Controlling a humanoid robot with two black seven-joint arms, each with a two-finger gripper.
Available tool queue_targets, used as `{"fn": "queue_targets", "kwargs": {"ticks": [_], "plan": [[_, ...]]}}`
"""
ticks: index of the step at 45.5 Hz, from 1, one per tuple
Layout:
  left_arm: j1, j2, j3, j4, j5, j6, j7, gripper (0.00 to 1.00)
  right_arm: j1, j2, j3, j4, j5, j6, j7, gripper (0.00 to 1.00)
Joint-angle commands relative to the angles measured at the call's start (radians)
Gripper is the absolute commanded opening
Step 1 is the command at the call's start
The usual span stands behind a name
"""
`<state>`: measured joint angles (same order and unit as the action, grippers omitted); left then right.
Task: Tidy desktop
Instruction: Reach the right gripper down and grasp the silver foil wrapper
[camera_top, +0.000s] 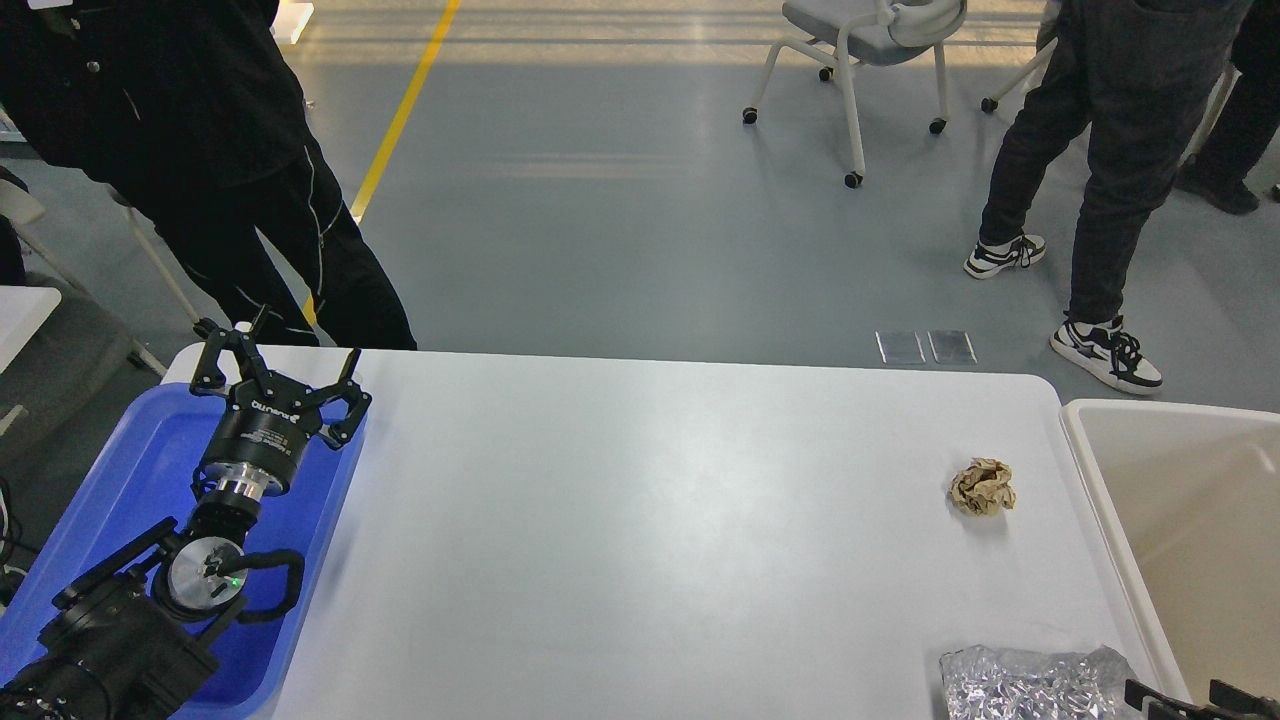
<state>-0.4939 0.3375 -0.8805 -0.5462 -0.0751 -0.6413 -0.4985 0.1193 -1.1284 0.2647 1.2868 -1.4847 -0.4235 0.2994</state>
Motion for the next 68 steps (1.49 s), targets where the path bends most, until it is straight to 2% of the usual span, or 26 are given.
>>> {"fn": "queue_targets", "kwargs": {"ticks": [1, 9, 19, 36, 43, 47, 49, 53, 61, 64, 68], "plan": [[0.0, 0.0, 0.0, 0.0, 0.0, 0.0, 0.0, 1.0, -0.004, 0.067, -0.032, -0.107, 0.038, -0.024, 0.01, 0.95], [0.0, 0.0, 0.0, 0.0, 0.0, 0.0, 0.0, 1.0, -0.004, 0.124, -0.032, -0.161, 0.038, -0.032, 0.01, 0.95], [0.0, 0.0, 0.0, -0.001, 0.0, 0.0, 0.0, 1.0, 0.0, 0.14, -0.03, -0.17, 0.04, -0.035, 0.033, 0.94], [0.0, 0.0, 0.0, 0.0, 0.0, 0.0, 0.0, 1.0, 0.003, 0.19, -0.03, -0.172, 0.041, -0.037, 0.033, 0.94], [0.0, 0.0, 0.0, 0.0, 0.0, 0.0, 0.0, 1.0, 0.006, 0.216, -0.03, -0.193, 0.041, -0.037, 0.033, 0.89], [0.0, 0.0, 0.0, 0.0, 0.0, 0.0, 0.0, 1.0, 0.006, 0.234, -0.032, -0.211, 0.041, -0.035, 0.033, 0.82], [0.0, 0.0, 0.0, -0.001, 0.0, 0.0, 0.0, 1.0, 0.006, 0.243, -0.033, -0.224, 0.041, -0.034, 0.033, 0.75], [0.0, 0.0, 0.0, 0.0, 0.0, 0.0, 0.0, 1.0, 0.008, 0.257, -0.035, -0.253, 0.041, -0.034, 0.033, 0.53], [0.0, 0.0, 0.0, 0.0, 0.0, 0.0, 0.0, 1.0, 0.011, 0.26, -0.033, -0.262, 0.043, -0.037, 0.032, 0.18], [0.0, 0.0, 0.0, 0.0, 0.0, 0.0, 0.0, 1.0, 0.014, 0.259, -0.03, -0.265, 0.046, -0.037, 0.032, 0.01], [0.0, 0.0, 0.0, 0.0, 0.0, 0.0, 0.0, 1.0, 0.023, 0.259, -0.033, -0.265, 0.079, -0.037, 0.033, 0.0]]}}
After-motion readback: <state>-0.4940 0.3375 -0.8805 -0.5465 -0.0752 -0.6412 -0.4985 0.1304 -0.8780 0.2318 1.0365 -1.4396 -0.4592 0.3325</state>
